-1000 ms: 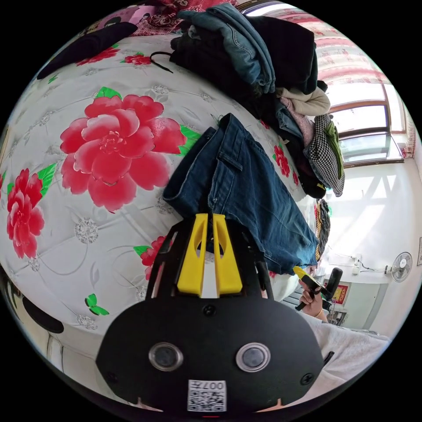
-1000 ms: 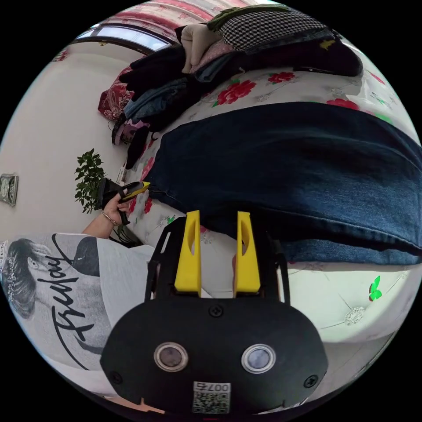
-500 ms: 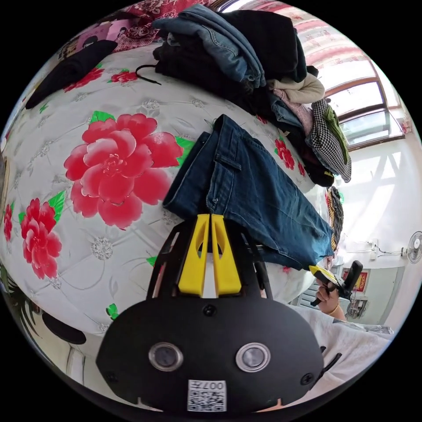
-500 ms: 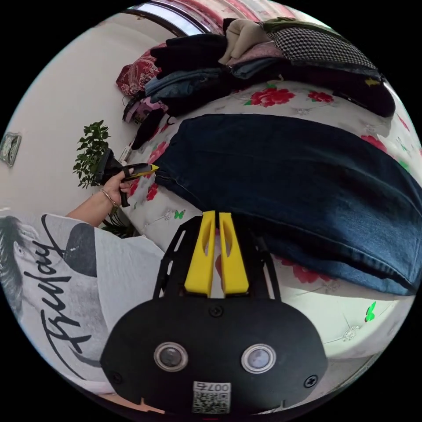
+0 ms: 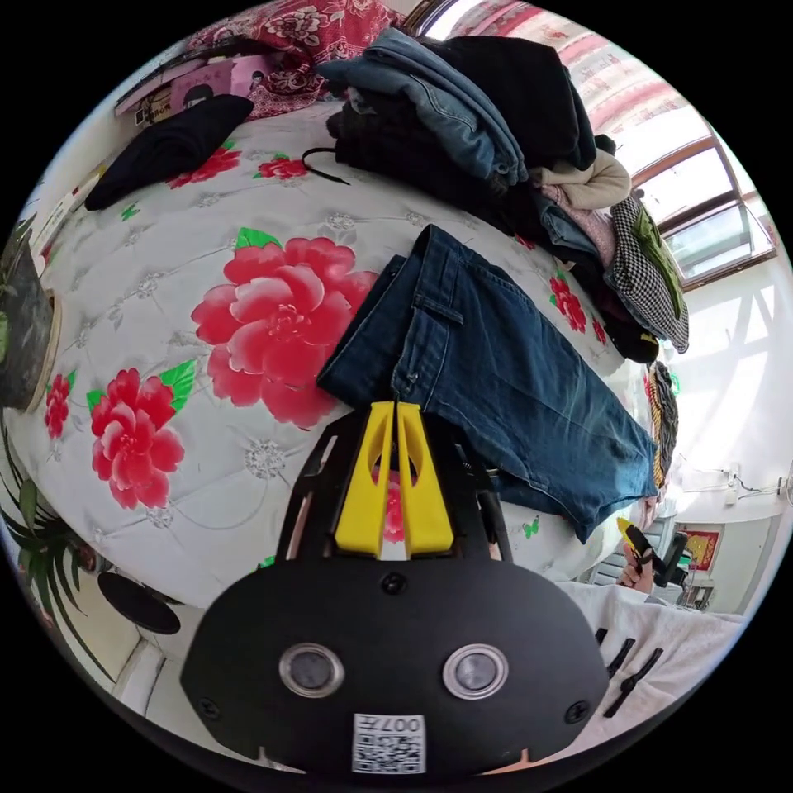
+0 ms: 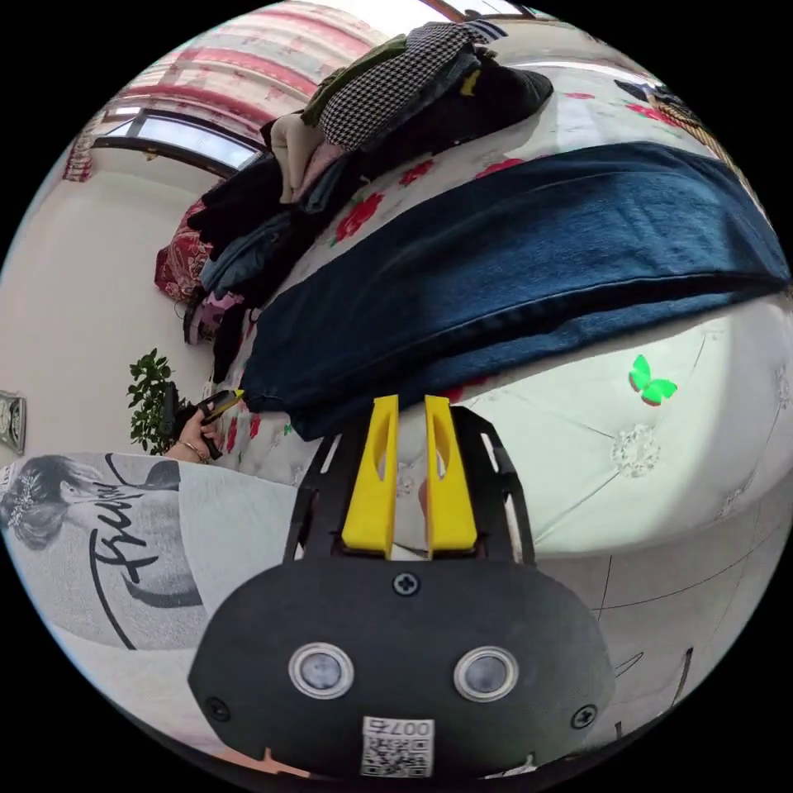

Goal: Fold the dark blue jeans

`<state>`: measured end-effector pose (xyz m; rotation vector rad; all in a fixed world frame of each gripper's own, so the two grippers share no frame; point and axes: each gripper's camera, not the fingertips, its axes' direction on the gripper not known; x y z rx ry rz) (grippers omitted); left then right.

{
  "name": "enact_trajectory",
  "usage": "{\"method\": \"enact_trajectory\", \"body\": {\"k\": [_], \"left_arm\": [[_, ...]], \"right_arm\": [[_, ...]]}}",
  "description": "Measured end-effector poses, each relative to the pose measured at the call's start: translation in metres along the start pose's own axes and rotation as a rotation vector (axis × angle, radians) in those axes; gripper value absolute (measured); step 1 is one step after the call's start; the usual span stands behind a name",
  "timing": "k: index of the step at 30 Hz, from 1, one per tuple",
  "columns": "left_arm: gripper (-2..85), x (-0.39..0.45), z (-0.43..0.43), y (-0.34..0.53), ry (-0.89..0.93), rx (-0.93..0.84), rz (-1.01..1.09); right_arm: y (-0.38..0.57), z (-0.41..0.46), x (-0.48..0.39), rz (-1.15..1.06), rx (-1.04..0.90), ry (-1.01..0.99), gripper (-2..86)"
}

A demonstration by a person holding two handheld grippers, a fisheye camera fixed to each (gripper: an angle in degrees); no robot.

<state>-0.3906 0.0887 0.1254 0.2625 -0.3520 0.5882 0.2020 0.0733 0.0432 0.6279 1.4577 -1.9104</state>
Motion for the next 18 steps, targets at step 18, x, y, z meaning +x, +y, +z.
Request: {"method": "enact_trajectory", "body": {"k": [18], "left_arm": [[3.7,0.222,0.063,0.059,0.188,-0.222,0.609]], "right_arm": [[0.035,-0.179,0.266,0.830,0.720,0.040,5.0]]}}
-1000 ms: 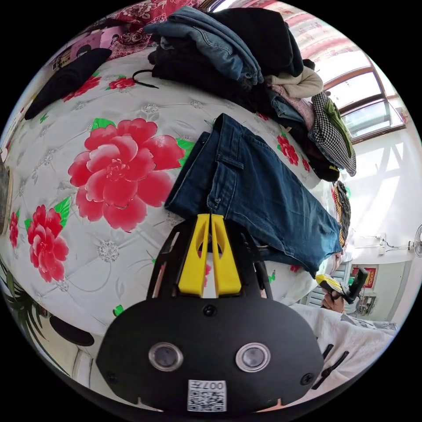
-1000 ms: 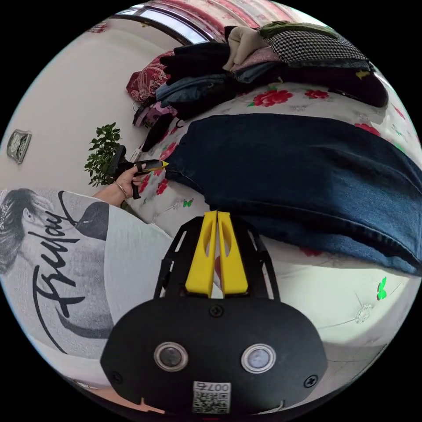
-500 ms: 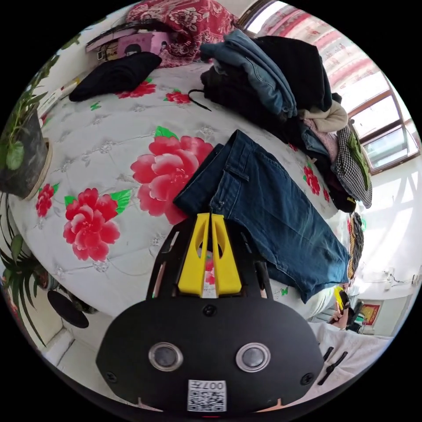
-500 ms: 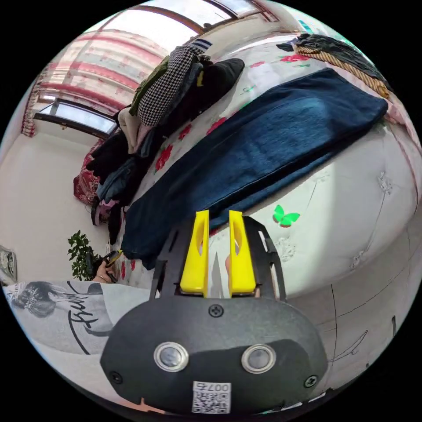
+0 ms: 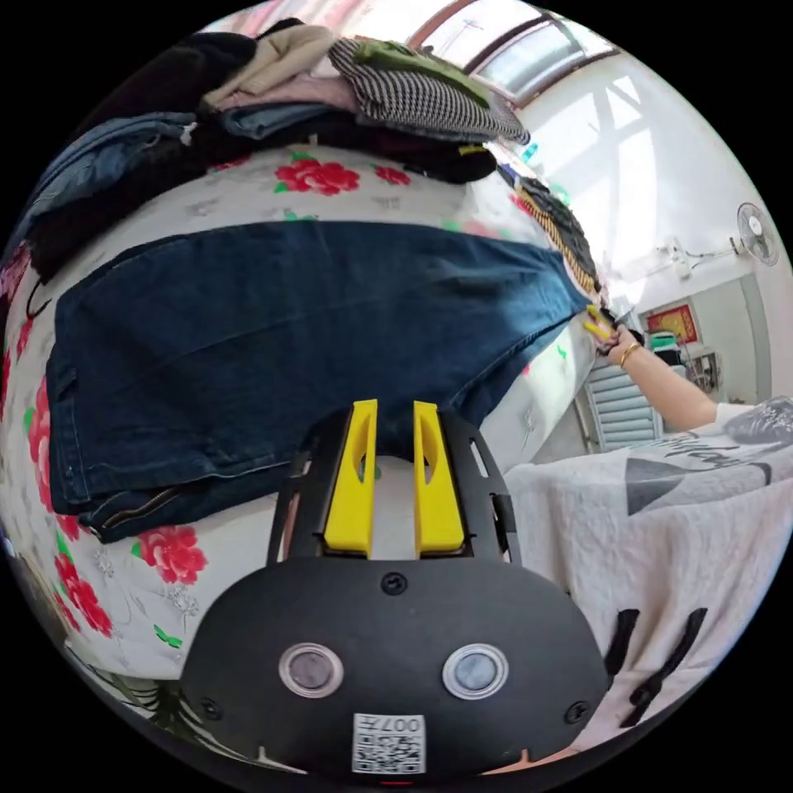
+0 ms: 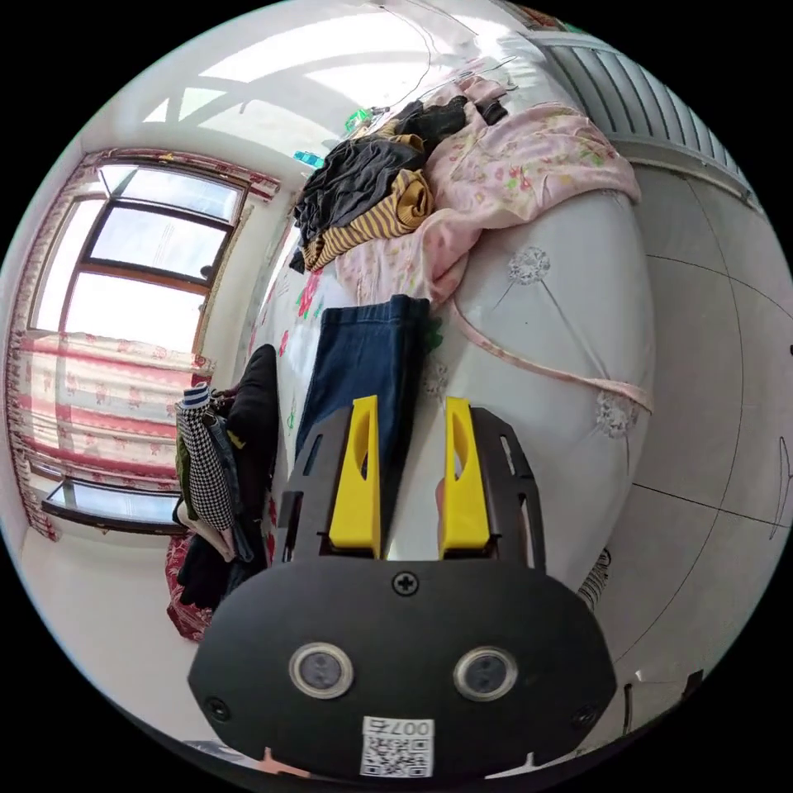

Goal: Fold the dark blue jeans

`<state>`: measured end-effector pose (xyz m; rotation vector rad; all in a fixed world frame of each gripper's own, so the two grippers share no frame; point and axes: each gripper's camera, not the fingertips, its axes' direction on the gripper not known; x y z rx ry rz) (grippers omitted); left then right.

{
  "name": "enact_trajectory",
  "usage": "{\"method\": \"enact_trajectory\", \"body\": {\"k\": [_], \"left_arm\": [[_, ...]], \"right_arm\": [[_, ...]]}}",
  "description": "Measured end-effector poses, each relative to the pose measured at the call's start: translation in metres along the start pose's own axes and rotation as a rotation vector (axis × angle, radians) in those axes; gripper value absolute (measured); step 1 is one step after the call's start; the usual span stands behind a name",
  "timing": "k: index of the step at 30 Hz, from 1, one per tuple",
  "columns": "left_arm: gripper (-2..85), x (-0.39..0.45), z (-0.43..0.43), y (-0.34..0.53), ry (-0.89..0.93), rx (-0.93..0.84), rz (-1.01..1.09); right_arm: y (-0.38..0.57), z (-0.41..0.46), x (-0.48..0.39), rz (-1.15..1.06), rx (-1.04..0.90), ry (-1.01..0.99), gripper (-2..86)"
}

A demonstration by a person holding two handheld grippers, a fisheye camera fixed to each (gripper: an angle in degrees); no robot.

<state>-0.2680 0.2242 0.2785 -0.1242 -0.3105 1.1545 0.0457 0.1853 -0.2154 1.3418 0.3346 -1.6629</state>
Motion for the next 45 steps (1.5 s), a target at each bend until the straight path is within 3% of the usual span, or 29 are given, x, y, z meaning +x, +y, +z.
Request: {"method": "enact_trajectory", "body": {"k": [3,7,12,15,18,20,23,27,31,34,38,42,45], "left_arm": [[-0.4,0.013,0.048,-0.004,-0.040,-0.217,0.056],[-0.8,0.010,0.041,-0.003,-0.016,-0.232,0.100],[-0.7,0.002,0.029,0.005,0.014,-0.201,0.038],[0.6,-0.017,0.018,0.020,0.091,-0.106,-0.108],[3.8,-0.046,0.000,0.040,0.154,-0.012,-0.256],[5.1,-0.067,-0.015,0.056,0.159,0.051,-0.356],[6.7,-0.104,-0.043,0.090,0.187,0.187,-0.543],[7.5,-0.152,-0.071,0.145,0.193,0.338,-0.795],[9.9,-0.191,-0.081,0.178,0.234,0.444,-0.916],[11.1,-0.214,-0.082,0.188,0.280,0.516,-0.948],[11.5,-0.235,-0.078,0.193,0.319,0.531,-0.983],[10.9,-0.249,-0.074,0.199,0.377,0.540,-1.002],[10.2,-0.245,-0.083,0.199,0.350,0.535,-0.941]], "right_arm": [[-0.016,0.004,0.023,0.076,0.005,-0.117,3.2],[-0.037,0.008,0.014,-0.008,-0.112,-0.178,0.5],[-0.022,-0.040,0.002,-0.232,0.013,-0.223,0.0],[-0.018,-0.026,0.057,0.014,-0.034,-0.157,0.0],[-0.016,-0.023,0.093,0.213,0.015,-0.360,-0.1],[-0.020,-0.022,0.079,0.188,0.017,-0.351,-0.1],[-0.030,-0.024,0.023,0.004,-0.018,-0.333,-0.1],[-0.010,-0.035,-0.107,-0.446,-0.113,-0.468,-0.2],[0.092,-0.037,-0.244,-0.990,-0.335,-0.578,-0.2],[0.192,-0.024,-0.296,-1.241,-0.465,-0.542,-0.1],[0.300,0.026,-0.310,-1.312,-0.720,-0.534,0.3],[0.397,0.114,-0.275,-1.234,-1.100,-0.282,2.1],[0.405,0.119,-0.261,-1.203,-1.143,-0.243,3.5]]}}
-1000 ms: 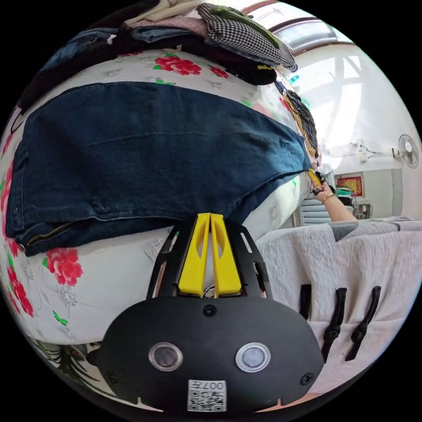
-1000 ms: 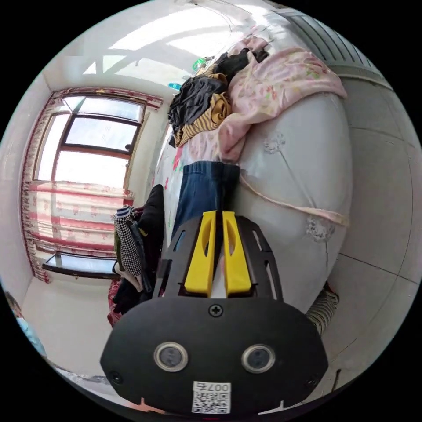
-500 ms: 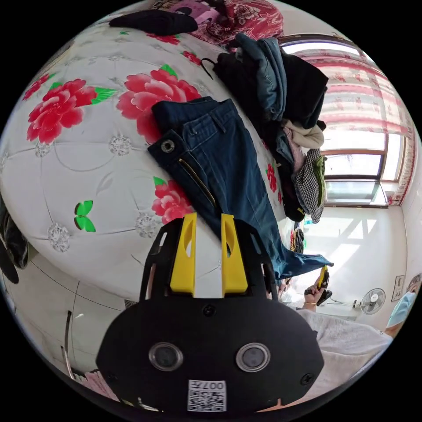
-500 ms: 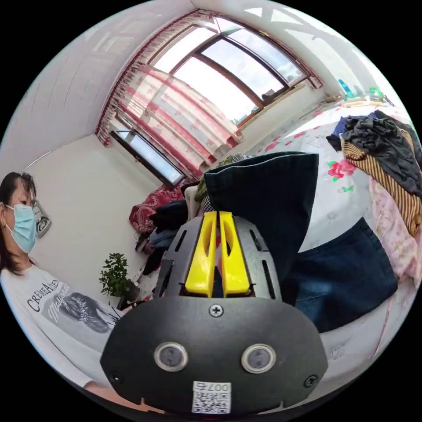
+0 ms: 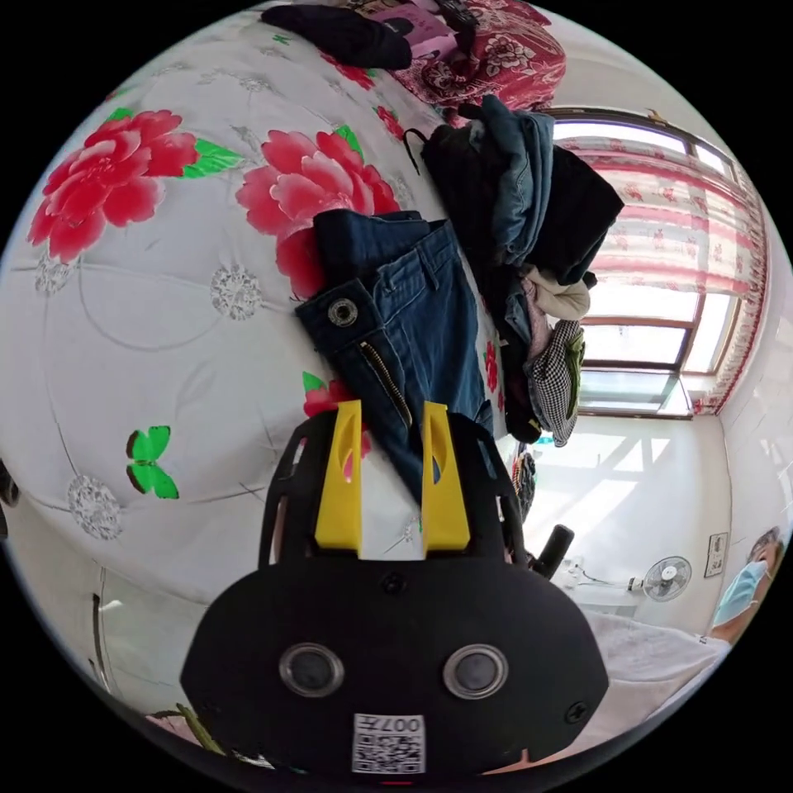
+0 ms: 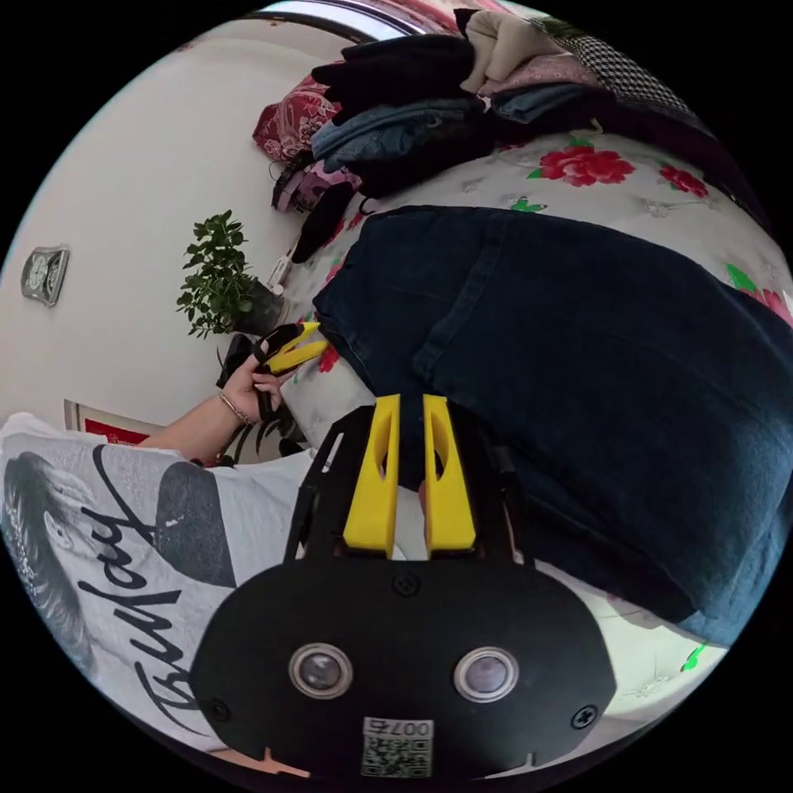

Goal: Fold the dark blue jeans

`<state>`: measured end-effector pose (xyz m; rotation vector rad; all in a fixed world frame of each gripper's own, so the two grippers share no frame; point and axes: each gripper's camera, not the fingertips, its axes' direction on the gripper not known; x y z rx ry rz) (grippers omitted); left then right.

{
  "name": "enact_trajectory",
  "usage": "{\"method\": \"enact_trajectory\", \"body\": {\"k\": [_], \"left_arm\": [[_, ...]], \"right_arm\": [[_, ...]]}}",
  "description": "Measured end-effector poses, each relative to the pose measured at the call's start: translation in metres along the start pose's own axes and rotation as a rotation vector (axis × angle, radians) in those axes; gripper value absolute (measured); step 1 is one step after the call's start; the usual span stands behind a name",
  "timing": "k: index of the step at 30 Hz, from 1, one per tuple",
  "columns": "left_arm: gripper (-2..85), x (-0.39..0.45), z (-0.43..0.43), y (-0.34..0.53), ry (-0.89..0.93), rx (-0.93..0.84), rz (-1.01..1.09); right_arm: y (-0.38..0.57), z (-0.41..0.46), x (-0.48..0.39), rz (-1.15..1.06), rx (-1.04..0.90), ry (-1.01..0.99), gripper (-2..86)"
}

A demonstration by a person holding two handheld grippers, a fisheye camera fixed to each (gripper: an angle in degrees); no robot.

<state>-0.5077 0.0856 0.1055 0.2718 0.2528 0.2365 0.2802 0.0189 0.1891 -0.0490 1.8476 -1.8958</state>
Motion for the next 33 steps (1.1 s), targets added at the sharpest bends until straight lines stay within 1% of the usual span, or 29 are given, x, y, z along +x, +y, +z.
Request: {"method": "enact_trajectory", "body": {"k": [2,4,5,7,8,10,12,13,14,16,18,19,21,24,26,27,28,29,31,32,33], "left_arm": [[9.8,0.010,-0.002,0.001,-0.046,-0.035,0.078],[9.3,0.021,-0.001,0.002,-0.093,-0.075,0.162],[9.2,0.023,0.000,0.002,-0.102,-0.083,0.173],[8.9,0.024,0.003,0.000,-0.113,-0.097,0.173],[8.8,0.023,0.004,-0.001,-0.107,-0.099,0.160],[8.2,0.015,0.003,-0.005,-0.076,-0.091,0.084],[8.0,0.010,0.000,-0.006,-0.064,-0.074,0.038],[8.0,0.007,-0.002,-0.006,-0.065,-0.063,0.013],[8.0,0.006,-0.004,-0.005,-0.069,-0.054,0.002],[8.0,0.003,-0.015,-0.003,-0.075,-0.015,-0.042],[8.1,0.001,-0.025,-0.001,-0.064,0.029,-0.073],[8.1,-0.001,-0.031,0.001,-0.060,0.057,-0.091],[8.4,-0.003,-0.039,0.003,-0.063,0.085,-0.119],[8.6,-0.008,-0.048,0.004,-0.071,0.111,-0.147],[8.8,-0.011,-0.053,0.004,-0.072,0.130,-0.158],[9.1,-0.014,-0.056,0.004,-0.063,0.143,-0.166],[9.2,-0.016,-0.059,0.003,-0.054,0.154,-0.172],[9.4,-0.017,-0.060,0.002,-0.054,0.157,-0.174],[10.2,-0.022,-0.068,-0.004,-0.057,0.185,-0.172],[10.4,-0.023,-0.070,-0.006,-0.055,0.197,-0.170],[11.1,-0.025,-0.074,-0.010,-0.046,0.216,-0.170]], "right_arm": [[0.009,-0.027,0.005,0.026,0.089,0.027,4.2],[0.032,-0.082,0.028,0.137,0.263,0.114,5.0],[0.041,-0.097,0.037,0.183,0.315,0.140,5.2],[0.091,-0.161,0.083,0.445,0.541,0.249,6.2],[0.106,-0.176,0.094,0.525,0.594,0.274,6.4],[0.172,-0.223,0.130,0.784,0.784,0.377,7.0],[0.212,-0.246,0.152,0.933,0.858,0.423,7.4],[0.234,-0.256,0.166,1.011,0.894,0.422,7.7],[0.243,-0.260,0.172,1.043,0.912,0.415,7.7],[0.273,-0.269,0.191,1.139,1.010,0.363,7.5],[0.284,-0.270,0.198,1.157,1.106,0.314,6.8],[0.287,-0.269,0.201,1.154,1.167,0.281,6.1],[0.282,-0.266,0.206,1.144,1.221,0.240,4.5],[0.262,-0.264,0.218,1.175,1.200,0.124,1.1],[0.242,-0.270,0.212,1.108,1.213,0.066,0.4],[0.221,-0.279,0.199,0.980,1.224,0.044,0.2],[0.191,-0.289,0.177,0.839,1.196,0.056,0.0],[0.174,-0.293,0.164,0.763,1.169,0.071,0.0],[0.098,-0.292,0.089,0.436,1.017,0.143,-0.1],[0.079,-0.287,0.067,0.348,0.978,0.154,-0.1],[0.045,-0.271,0.021,0.175,0.901,0.168,0.0]]}}
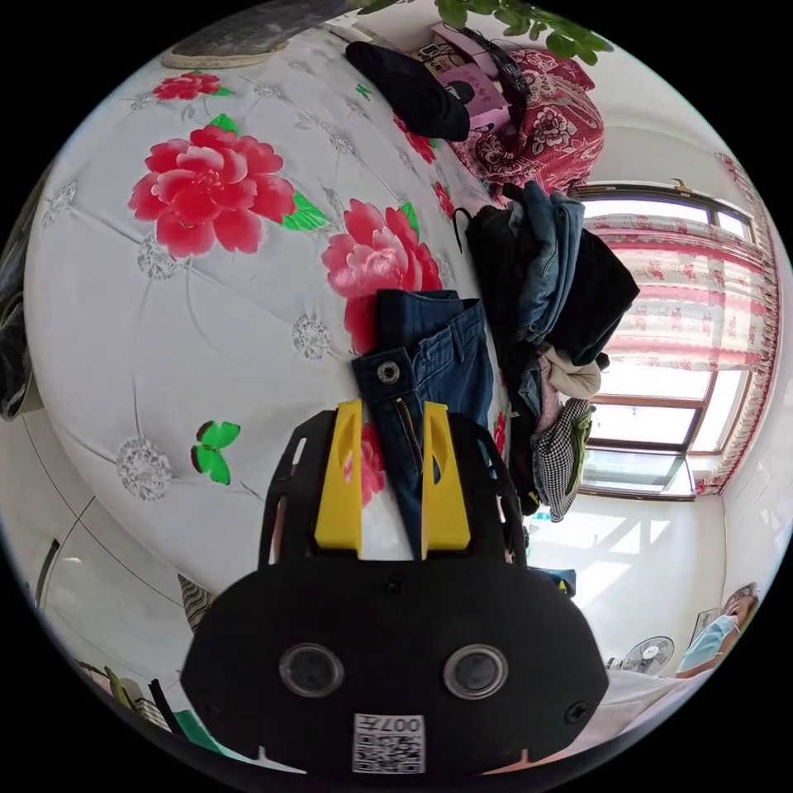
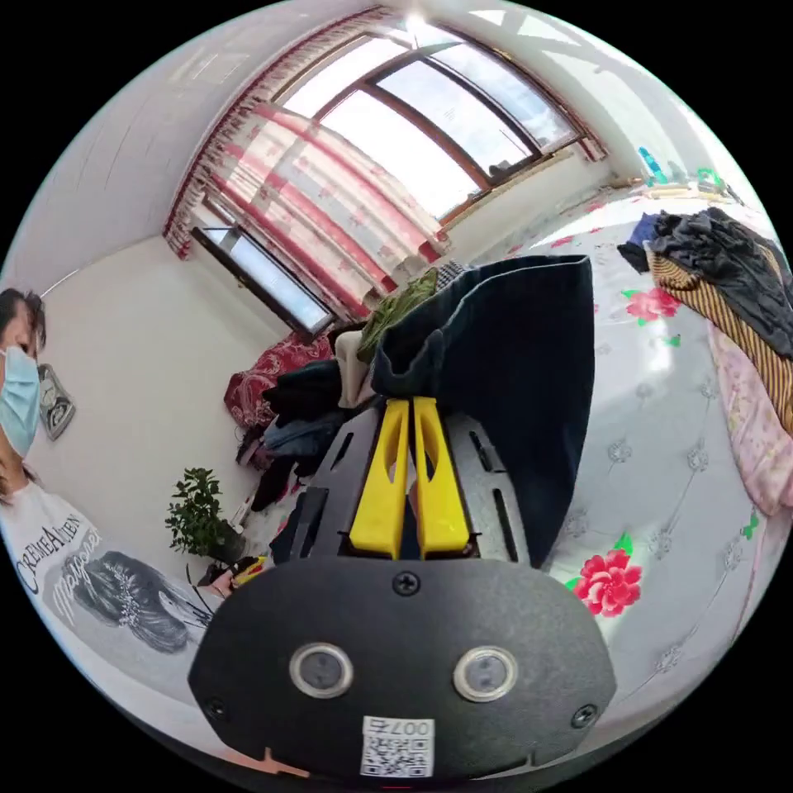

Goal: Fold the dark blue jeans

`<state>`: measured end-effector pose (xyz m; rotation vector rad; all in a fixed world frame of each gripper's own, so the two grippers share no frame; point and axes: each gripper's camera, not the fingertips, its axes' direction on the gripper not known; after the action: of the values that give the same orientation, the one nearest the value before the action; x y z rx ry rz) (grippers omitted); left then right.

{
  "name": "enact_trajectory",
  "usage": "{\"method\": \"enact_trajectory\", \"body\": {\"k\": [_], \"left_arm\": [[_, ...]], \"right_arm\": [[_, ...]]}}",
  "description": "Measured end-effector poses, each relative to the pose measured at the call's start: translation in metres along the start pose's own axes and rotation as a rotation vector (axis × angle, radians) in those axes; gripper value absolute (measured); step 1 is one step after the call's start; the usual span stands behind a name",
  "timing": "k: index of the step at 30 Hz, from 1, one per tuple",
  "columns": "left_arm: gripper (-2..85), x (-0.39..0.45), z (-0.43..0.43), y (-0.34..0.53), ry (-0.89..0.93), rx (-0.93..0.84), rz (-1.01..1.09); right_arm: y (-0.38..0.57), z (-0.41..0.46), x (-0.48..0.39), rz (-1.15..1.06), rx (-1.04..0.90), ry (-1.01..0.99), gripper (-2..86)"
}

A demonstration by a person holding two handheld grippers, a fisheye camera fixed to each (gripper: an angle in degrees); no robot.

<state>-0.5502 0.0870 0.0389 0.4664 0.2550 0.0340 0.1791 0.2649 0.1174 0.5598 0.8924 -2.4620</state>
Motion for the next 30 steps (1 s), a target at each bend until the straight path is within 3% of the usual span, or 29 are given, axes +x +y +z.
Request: {"method": "enact_trajectory", "body": {"k": [4,7,10,15,21,25,30], "left_arm": [[13.1,-0.008,-0.002,-0.020,0.066,0.031,-0.008],[13.1,-0.017,0.005,-0.032,0.121,0.016,-0.028],[10.1,-0.025,0.009,-0.039,0.147,0.009,-0.056],[3.8,-0.026,0.013,-0.045,0.208,0.019,-0.042],[2.0,0.026,0.017,-0.043,0.376,-0.007,0.172],[1.2,0.051,0.015,-0.034,0.342,-0.015,0.273],[0.2,0.039,0.005,-0.026,0.338,0.002,0.218]], "right_arm": [[0.042,0.115,-0.148,-0.368,-0.350,-0.179,1.3],[0.108,0.206,-0.183,-0.368,-0.697,-0.129,3.1],[0.155,0.241,-0.191,-0.338,-0.894,-0.103,4.3],[0.149,0.212,-0.185,-0.259,-0.844,-0.040,5.2],[0.122,0.177,-0.166,-0.143,-0.678,0.044,5.8],[0.116,0.234,-0.213,-0.375,-0.710,0.054,6.5],[0.129,0.326,-0.219,-0.388,-0.901,0.105,5.8]]}}
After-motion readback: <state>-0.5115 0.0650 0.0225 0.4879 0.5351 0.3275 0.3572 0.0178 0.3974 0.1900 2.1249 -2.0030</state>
